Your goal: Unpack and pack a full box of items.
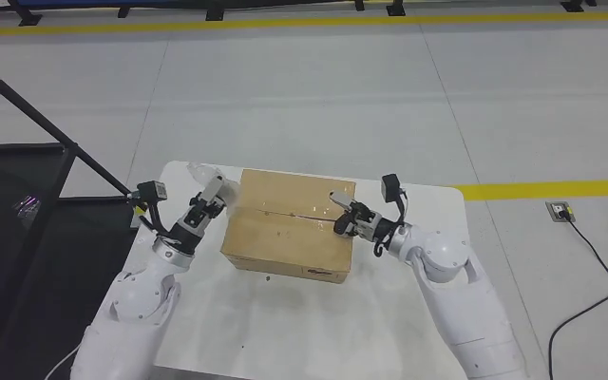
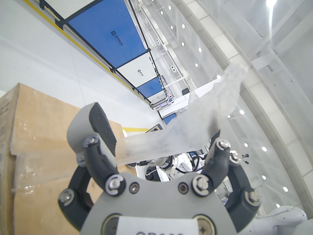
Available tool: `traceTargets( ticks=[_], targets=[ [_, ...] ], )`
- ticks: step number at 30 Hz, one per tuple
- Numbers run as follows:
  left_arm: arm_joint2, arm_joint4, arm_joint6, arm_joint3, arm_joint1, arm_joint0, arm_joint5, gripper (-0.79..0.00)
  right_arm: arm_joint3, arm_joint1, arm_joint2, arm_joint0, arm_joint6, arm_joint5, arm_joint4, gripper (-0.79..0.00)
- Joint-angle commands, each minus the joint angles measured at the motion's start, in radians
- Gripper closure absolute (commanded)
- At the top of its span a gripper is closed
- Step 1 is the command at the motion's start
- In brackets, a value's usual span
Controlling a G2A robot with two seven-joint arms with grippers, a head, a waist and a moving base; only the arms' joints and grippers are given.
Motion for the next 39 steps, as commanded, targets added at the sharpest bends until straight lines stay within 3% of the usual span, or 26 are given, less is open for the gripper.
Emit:
traceTargets(
  ticks=[1, 11, 20, 28, 39],
  targets=[
    [0.015, 0.006, 0.003, 0.005, -0.003, -0.012, 0.011, -0.785, -0.003, 0.002, 0.006, -0.005, -0.004, -0.02, 0.013, -0.785],
    [0.119, 0.004, 0.025, 0.109, -0.033, -0.112, 0.05, -0.785, -0.081, 0.027, 0.068, -0.092, 0.16, -0.167, 0.111, -0.785],
    [0.189, -0.009, 0.018, 0.196, -0.059, -0.175, 0.043, -0.785, -0.132, 0.041, 0.05, -0.122, 0.157, -0.108, 0.069, -0.785],
    [0.151, -0.028, 0.001, 0.152, -0.057, -0.149, 0.02, -0.785, -0.123, 0.037, 0.005, -0.089, 0.128, 0.014, 0.125, -0.785],
    [0.104, -0.074, -0.091, 0.08, -0.048, -0.074, 0.031, -0.785, -0.134, 0.035, -0.002, -0.07, 0.078, 0.057, 0.231, -0.785]
  ],
)
